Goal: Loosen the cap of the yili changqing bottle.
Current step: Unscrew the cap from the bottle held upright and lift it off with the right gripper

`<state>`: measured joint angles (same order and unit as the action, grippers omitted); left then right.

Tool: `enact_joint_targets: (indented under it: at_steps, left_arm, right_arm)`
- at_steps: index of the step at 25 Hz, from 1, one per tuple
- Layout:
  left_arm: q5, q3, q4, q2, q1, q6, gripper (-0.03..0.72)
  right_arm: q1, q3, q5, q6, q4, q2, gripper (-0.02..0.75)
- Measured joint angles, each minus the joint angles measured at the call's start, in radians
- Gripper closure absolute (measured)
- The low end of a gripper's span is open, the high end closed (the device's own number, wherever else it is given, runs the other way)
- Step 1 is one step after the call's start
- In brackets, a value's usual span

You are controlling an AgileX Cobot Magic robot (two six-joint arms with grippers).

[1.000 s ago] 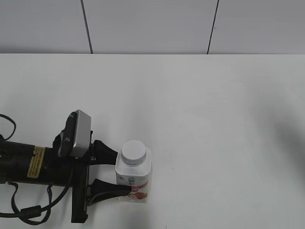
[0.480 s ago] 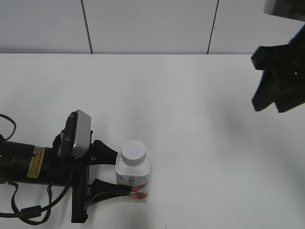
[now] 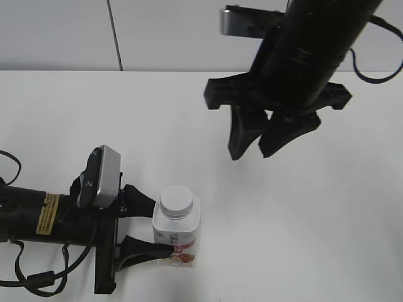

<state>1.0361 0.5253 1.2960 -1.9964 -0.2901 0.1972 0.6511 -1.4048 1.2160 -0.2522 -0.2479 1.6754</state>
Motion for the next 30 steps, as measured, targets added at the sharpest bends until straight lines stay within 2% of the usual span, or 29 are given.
enact_joint_targets:
  at_steps: [8, 17, 24, 30]
  left_arm:
    - [0.0, 0.0, 0.0, 0.0, 0.0, 0.0, 0.274]
    - [0.0, 0.0, 0.0, 0.0, 0.0, 0.0, 0.276]
    - [0.0, 0.0, -0.004, 0.0, 0.0, 0.0, 0.276]
    - [0.0, 0.0, -0.019, 0.0, -0.001, 0.0, 0.276]
  right_arm:
    - [0.132, -0.138, 0.0, -0.085, 0.006, 0.134, 0.381]
    - [0.173, -0.201, 0.0, -0.122, -0.011, 0.212, 0.378]
    - [0.183, -0.203, 0.0, -0.186, -0.003, 0.218, 0.246]
    - [0.183, -0.203, 0.0, -0.225, 0.009, 0.232, 0.228]
